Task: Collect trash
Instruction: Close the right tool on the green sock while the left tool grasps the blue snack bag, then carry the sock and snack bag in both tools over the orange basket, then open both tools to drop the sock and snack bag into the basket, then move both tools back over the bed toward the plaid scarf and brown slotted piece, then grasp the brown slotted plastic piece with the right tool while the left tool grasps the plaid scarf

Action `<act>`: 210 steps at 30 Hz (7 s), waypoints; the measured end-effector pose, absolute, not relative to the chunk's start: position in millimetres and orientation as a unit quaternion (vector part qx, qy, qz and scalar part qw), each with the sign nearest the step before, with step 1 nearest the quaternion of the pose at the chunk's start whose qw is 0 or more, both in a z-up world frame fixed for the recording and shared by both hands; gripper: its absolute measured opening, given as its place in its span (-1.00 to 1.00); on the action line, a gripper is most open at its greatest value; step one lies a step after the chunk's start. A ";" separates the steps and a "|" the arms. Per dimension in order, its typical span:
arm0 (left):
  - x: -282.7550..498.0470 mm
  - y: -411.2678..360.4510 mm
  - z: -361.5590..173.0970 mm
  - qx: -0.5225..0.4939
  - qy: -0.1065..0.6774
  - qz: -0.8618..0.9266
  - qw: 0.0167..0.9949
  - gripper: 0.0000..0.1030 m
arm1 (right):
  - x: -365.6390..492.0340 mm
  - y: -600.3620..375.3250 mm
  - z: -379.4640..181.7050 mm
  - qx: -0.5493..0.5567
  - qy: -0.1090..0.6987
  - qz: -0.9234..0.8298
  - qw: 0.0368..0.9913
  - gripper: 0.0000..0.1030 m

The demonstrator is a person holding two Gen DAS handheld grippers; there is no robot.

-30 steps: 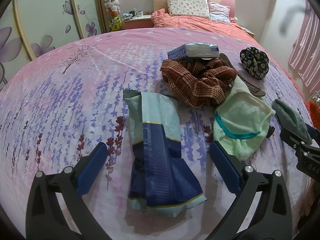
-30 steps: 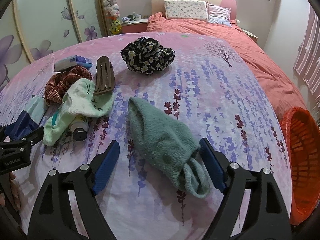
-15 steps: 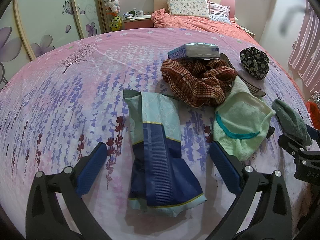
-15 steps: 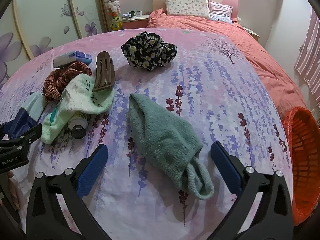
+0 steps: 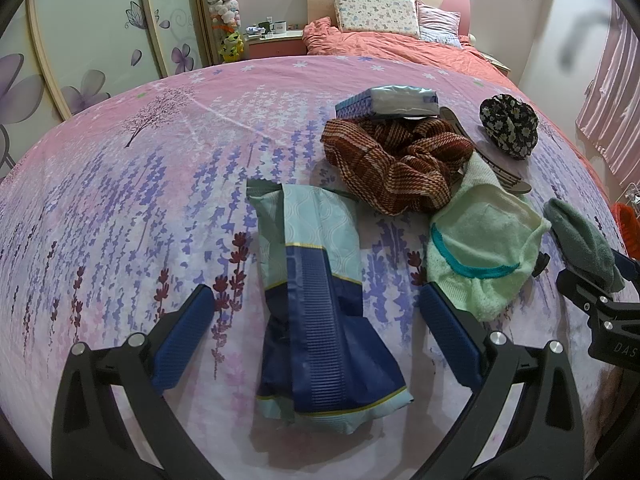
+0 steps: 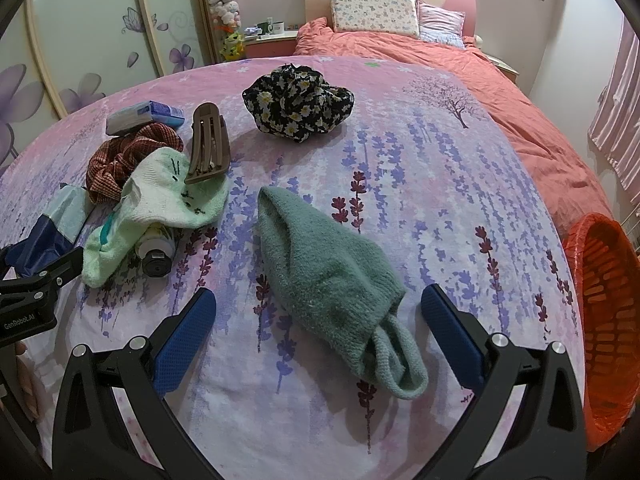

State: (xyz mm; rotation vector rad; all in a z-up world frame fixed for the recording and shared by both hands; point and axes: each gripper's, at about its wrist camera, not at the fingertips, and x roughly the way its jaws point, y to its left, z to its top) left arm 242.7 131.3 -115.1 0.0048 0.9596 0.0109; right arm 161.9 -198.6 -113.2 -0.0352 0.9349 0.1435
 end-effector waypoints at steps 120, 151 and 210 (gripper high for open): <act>187.8 -277.1 -20.6 0.082 0.328 -0.375 0.863 -0.09 | 64.2 -496.2 -41.8 0.173 0.274 -0.114 0.939 -0.77; 220.7 -118.4 -67.1 0.080 0.374 -0.160 0.910 0.92 | 61.7 -427.8 -58.8 0.053 0.304 -0.154 0.939 0.96; 269.4 172.5 -105.4 -0.025 0.444 0.062 0.894 0.30 | 164.8 -180.0 -79.6 0.036 0.385 0.108 0.916 0.30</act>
